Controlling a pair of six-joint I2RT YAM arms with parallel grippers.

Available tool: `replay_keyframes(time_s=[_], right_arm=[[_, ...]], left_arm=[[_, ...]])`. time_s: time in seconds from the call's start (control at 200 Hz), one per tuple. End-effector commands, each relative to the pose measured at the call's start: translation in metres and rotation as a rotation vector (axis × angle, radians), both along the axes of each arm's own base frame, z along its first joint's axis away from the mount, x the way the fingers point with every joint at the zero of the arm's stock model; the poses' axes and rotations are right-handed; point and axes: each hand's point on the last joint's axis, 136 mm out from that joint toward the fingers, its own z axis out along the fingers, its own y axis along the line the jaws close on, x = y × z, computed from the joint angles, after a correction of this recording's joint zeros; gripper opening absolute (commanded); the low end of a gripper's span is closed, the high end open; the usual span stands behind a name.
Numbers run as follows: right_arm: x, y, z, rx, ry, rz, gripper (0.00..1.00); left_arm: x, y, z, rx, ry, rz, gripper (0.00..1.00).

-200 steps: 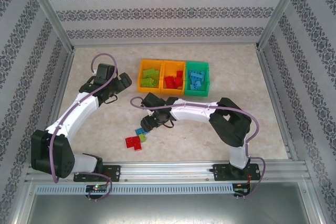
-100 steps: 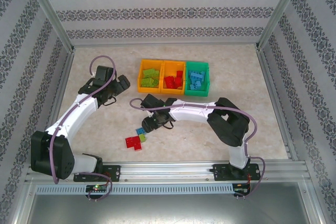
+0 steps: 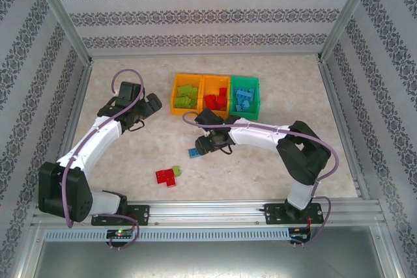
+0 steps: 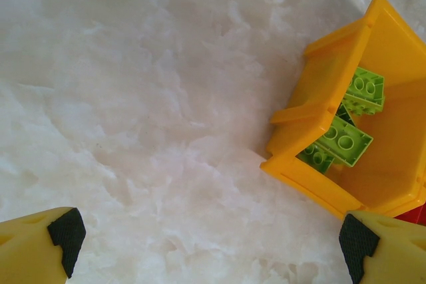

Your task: Sort the legos into containers by color

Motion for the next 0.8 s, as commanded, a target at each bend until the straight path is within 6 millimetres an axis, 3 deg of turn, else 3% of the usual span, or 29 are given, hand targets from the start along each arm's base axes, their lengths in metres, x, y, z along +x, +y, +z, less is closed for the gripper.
replay_keyframes(time_s=[0.0,0.09,0.22,0.43,0.799], right_arm=[[-0.003,0.002,0.020,0.035,-0.028,-0.039,0.62],[-0.012,0.010,0.024,0.060,-0.010,-0.077,0.67],[-0.026,0.021,0.011,0.032,0.024,-0.098,0.82],[-0.023,0.030,-0.002,-0.031,0.024,-0.110,0.98],[-0.014,0.032,-0.030,-0.118,0.039,-0.131,0.96]], left_arm=[[-0.004,0.006,-0.007,0.006,0.022,0.018,1.00],[-0.005,0.007,-0.006,0.016,0.010,0.014,1.00],[-0.006,0.007,-0.010,0.027,0.010,0.000,1.00],[-0.009,0.005,-0.018,0.035,0.025,-0.029,1.00],[-0.016,0.010,-0.021,0.061,0.032,-0.033,1.00]])
